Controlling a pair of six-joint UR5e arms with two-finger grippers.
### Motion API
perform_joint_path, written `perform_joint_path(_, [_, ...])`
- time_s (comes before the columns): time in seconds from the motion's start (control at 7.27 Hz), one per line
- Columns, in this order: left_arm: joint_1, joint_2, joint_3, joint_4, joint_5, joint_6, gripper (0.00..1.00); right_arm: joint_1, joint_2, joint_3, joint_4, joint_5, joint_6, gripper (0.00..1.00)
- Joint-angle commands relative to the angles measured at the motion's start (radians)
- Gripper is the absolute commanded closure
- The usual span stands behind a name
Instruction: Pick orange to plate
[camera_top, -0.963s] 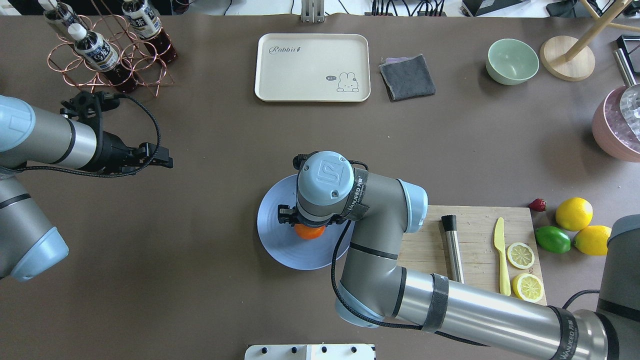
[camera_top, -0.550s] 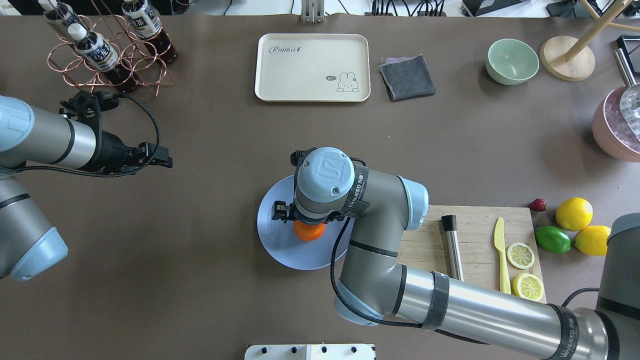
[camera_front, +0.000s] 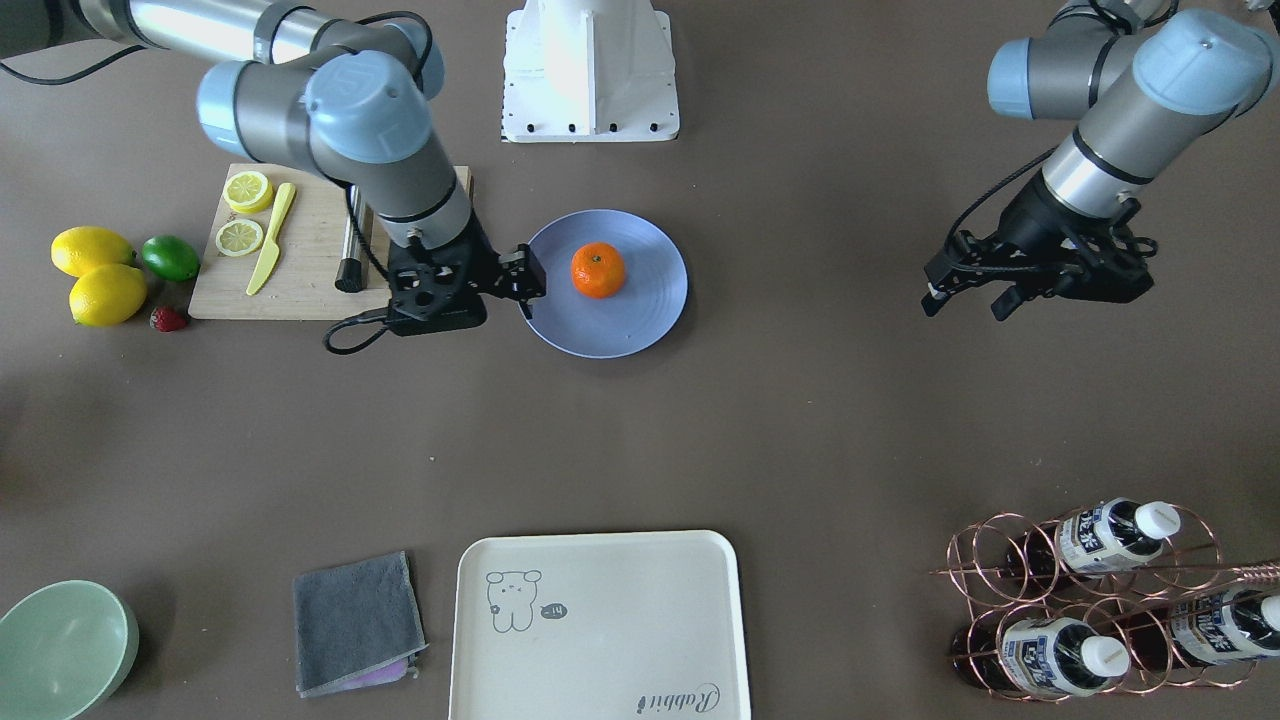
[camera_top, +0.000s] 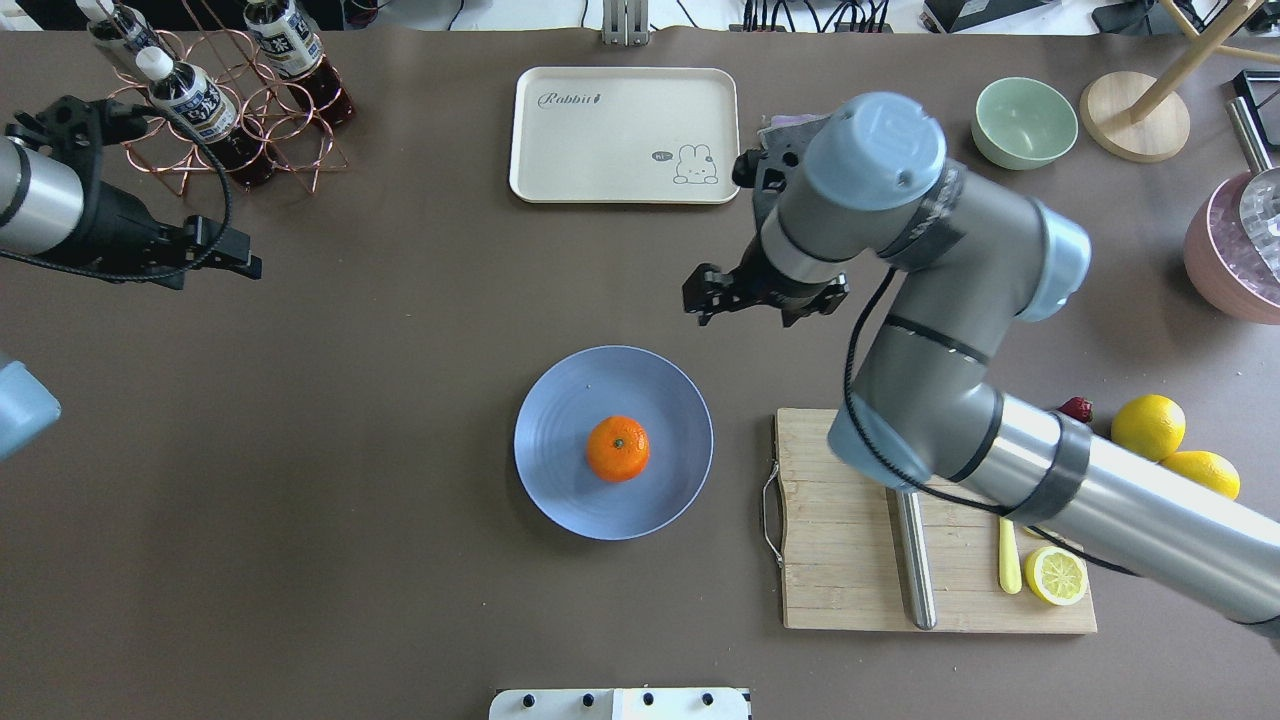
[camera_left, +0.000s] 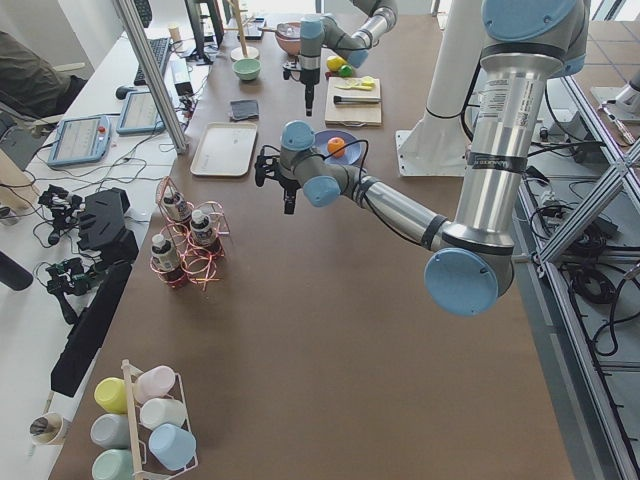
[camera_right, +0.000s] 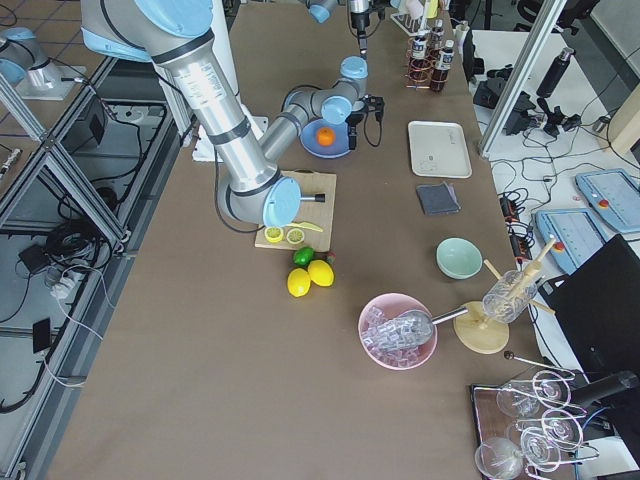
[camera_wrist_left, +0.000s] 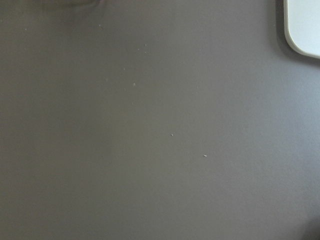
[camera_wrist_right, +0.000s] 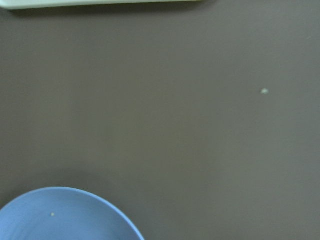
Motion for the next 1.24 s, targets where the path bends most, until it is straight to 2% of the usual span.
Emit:
perform_joint_path(0.0, [-0.21,0.082,0.007,0.101,-0.131,0.351,0.04,0.315,-0.231,0.073,-0.036,0.228,-0.412,0.0])
perform_joint_path(0.14, [-0.304,0.137,0.034,0.101,-0.162,0.511,0.04,0.426,-0.325,0.066,-0.053,0.258,-0.602,0.0])
perform_joint_path(0.28, [-0.385,0.192,0.065,0.103,-0.199,0.634,0.04,0.527,-0.399,0.058,-0.126,0.266,-0.821,0.0])
perform_joint_path(0.41, [-0.483,0.211,0.093,0.159,-0.264,0.758,0.04,0.635,-0.424,0.05,-0.263,0.26,-1.051,0.0])
perform_joint_path(0.55, [-0.562,0.214,0.094,0.314,-0.276,0.949,0.04,0.738,-0.456,0.049,-0.373,0.252,-1.243,0.0])
perform_joint_path(0.69, [-0.628,0.213,0.094,0.498,-0.27,1.145,0.04,0.78,-0.494,0.043,-0.381,0.249,-1.306,0.0])
perform_joint_path(0.83, [-0.679,0.211,0.105,0.614,-0.262,1.263,0.04,0.783,-0.525,0.043,-0.375,0.249,-1.308,0.0])
perform_joint_path(1.1, [-0.693,0.267,0.099,0.612,-0.174,1.284,0.04,0.795,-0.565,0.044,-0.371,0.247,-1.311,0.0])
